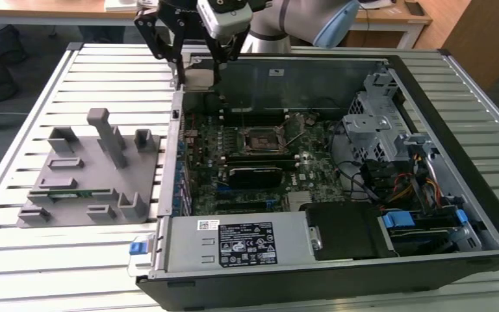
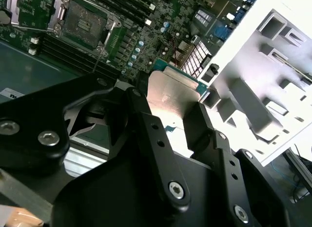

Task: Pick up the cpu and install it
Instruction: 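Pick up the cpu and move it towards the insertion slot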

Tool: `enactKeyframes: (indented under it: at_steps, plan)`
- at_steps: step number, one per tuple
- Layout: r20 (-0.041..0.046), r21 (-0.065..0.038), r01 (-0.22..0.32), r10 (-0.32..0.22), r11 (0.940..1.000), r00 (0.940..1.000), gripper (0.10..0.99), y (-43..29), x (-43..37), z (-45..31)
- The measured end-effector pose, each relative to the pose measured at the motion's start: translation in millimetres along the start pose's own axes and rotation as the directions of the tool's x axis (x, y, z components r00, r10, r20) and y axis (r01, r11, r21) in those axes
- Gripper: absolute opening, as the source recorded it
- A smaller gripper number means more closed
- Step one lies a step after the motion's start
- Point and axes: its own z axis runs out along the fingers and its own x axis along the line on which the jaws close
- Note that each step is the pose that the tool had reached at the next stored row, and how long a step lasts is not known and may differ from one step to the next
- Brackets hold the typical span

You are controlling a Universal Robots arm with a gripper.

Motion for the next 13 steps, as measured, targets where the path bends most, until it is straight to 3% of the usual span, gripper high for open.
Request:
enactKeyframes:
  at_steps: [13]
  plan:
    - [0.0000, 0.000, 0.000, 0.000, 1.0000, 1.0000, 0.533, 0.2, -12.4, -0.1]
